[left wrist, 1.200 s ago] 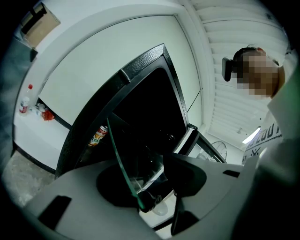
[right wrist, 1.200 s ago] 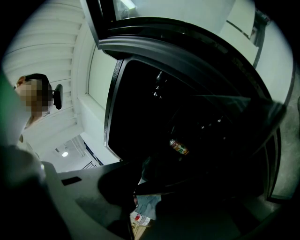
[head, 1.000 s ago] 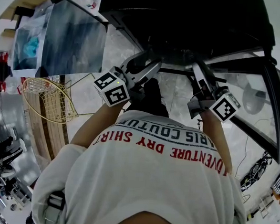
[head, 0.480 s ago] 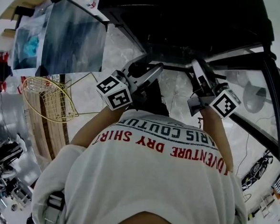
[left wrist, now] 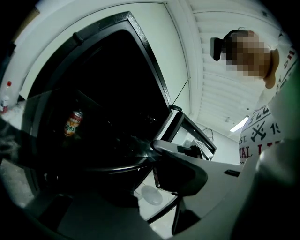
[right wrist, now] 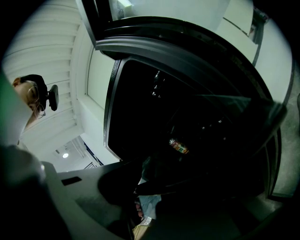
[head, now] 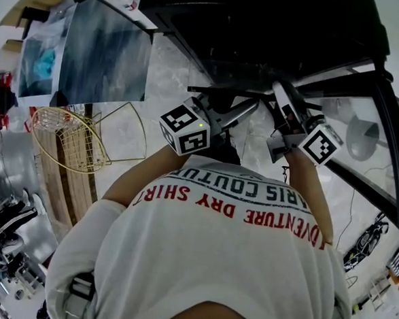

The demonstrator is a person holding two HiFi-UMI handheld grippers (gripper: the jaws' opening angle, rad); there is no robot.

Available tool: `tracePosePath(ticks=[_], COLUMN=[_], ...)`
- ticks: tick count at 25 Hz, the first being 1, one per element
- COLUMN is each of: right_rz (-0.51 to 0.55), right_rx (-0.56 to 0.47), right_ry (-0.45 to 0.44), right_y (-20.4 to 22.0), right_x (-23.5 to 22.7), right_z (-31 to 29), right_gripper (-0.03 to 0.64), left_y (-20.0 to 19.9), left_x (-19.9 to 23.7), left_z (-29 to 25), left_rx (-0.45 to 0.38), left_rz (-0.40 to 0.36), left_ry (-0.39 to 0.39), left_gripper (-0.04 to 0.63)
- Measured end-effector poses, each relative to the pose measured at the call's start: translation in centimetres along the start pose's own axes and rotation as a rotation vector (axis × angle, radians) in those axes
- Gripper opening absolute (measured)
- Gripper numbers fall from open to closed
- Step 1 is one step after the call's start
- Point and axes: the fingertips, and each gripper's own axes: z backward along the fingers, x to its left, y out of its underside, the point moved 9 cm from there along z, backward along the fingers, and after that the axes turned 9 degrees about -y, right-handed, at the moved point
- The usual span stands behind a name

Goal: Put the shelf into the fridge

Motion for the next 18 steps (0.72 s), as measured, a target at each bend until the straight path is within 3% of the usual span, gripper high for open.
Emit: tracePosePath(ticks=[5,13,18], right_rz=[0.026,0.053,0.109], right_rx=[0.011,0.029,0.057], right_ry=[-0.007,0.0,-0.011], right_y=[-0.16,-0.53,-0.65], right_x=[-0.22,-0.43,0.09], right_z=[0.06,0.29,0.15], right_gripper=[0.095,0.095,0.14], left_y=[0.24,-0.05,-0.25], left_x=[-0.27,-0.37,-0.34], left_z=[-0.74,-1.1,-1.17], left_rx=[0.003,0.006,0.001], left_rz=[-0.016,-0.006,-0.004], left_ry=[0.007,0.012,0.012], left_gripper=[0.146,0.138,0.137])
